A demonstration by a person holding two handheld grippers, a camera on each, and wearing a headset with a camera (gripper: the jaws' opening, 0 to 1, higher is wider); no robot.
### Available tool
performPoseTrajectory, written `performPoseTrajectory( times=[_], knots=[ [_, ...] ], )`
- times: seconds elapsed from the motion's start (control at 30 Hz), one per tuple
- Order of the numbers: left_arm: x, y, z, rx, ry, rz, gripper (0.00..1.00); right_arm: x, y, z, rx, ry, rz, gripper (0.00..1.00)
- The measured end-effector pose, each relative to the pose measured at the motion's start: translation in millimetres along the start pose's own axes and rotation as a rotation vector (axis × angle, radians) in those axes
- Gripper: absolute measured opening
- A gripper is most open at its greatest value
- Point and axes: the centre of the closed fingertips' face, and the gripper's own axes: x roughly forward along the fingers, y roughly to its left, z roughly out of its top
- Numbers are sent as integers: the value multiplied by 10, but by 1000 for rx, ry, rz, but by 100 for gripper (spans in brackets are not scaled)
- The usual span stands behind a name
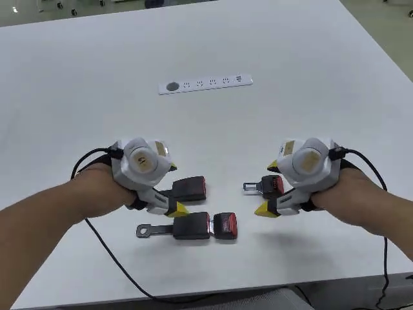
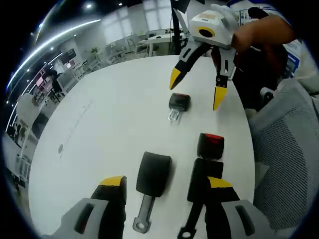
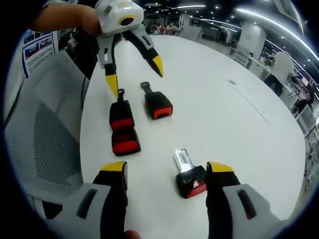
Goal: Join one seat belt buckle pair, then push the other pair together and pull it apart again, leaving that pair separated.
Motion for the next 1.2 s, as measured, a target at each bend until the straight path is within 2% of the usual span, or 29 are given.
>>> performPoseTrajectory(
  times=[0.1, 0.23, 0.3, 0.37, 0.43, 0.47, 0.63, 0.67, 0.7, 0.77, 0.83, 0.9, 1.0, 1.1, 1.2],
  knots=[
    [-92, -117, -50, -42, -30, 14, 71, -57, 116, 39, 10, -30, -9, 69],
    [-187, -218, -191, -64, -35, 36, 77, -126, 185, -20, 31, -49, -15, 74],
    [-272, -233, -286, -82, -37, 57, 80, -183, 206, -66, 44, -65, -24, 77],
    [-364, -203, -411, -145, -43, 97, 81, -232, 211, -143, 70, -67, -25, 78],
    [-451, -250, -488, -198, -67, 132, 82, -280, 226, -207, 115, -84, -23, 81],
    [-491, -265, -585, -210, -66, 139, 82, -309, 217, -251, 134, -88, -32, 83],
    [-579, -364, -846, -239, -52, 151, 90, -356, 174, -352, 150, -102, -62, 93],
    [-630, -377, -852, -235, -52, 158, 91, -364, 170, -365, 161, -107, -67, 95],
    [-676, -362, -837, -234, -69, 173, 93, -367, 185, -375, 169, -108, -71, 96],
    [-721, -314, -845, -256, -103, 195, 97, -366, 202, -385, 167, -109, -76, 99],
    [-737, -268, -826, -305, -144, 207, 100, -345, 208, -425, 169, -100, -76, 100],
    [-718, -284, -823, -321, -149, 194, 100, -353, 199, -425, 183, -103, -83, 100],
    [-697, -238, -903, -313, -142, 186, 100, -363, 199, -403, 197, -115, -91, 100],
    [-690, -217, -892, -353, -168, 192, 100, -358, 193, -392, 206, -121, -98, 100],
    [-679, -269, -878, -358, -174, 185, 100, -355, 185, -388, 230, -130, -102, 100]
  ],
)
